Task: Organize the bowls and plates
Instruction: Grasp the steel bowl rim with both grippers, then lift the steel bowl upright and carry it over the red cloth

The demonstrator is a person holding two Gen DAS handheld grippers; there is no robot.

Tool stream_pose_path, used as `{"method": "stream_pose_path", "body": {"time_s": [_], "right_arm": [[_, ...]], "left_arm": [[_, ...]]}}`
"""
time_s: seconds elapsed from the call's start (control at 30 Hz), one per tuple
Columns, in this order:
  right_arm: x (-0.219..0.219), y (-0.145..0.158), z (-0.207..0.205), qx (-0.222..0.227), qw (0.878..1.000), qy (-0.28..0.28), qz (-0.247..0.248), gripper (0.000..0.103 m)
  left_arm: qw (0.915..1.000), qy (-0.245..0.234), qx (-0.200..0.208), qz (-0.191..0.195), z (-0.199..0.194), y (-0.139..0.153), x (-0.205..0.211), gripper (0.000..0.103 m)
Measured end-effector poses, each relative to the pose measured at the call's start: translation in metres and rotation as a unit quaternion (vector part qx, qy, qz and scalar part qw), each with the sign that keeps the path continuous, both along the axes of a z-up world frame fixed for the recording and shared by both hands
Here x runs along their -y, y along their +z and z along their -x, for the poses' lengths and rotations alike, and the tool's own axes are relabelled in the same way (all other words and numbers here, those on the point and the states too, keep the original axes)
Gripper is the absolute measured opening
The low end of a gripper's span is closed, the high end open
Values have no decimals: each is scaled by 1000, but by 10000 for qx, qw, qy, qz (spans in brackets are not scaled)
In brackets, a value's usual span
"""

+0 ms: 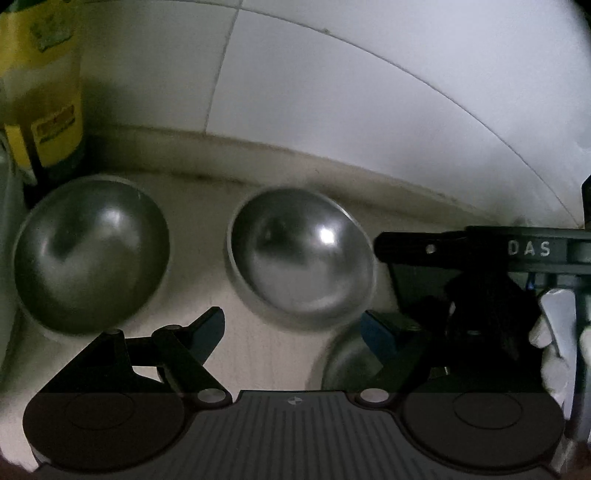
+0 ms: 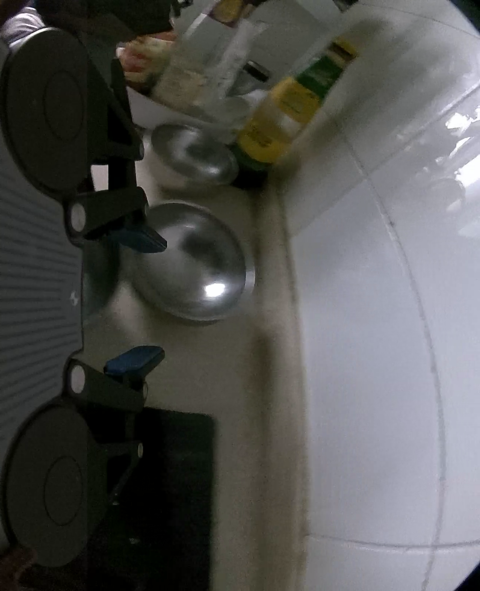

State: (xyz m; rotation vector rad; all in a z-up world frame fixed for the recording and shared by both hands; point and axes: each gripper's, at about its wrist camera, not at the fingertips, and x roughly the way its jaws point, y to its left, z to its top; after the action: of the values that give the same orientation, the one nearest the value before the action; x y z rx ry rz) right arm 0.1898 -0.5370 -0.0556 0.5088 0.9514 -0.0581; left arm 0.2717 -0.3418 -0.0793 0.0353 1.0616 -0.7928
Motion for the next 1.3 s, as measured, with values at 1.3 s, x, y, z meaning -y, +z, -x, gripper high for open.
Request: {"method": "stream_pose_path", "body": {"time_s": [1.3], "right_arm": [[-12, -11, -40, 74, 9995, 267, -129, 24]], "left_arm": [[9989, 209, 429, 6, -5, 31, -1, 63]]}}
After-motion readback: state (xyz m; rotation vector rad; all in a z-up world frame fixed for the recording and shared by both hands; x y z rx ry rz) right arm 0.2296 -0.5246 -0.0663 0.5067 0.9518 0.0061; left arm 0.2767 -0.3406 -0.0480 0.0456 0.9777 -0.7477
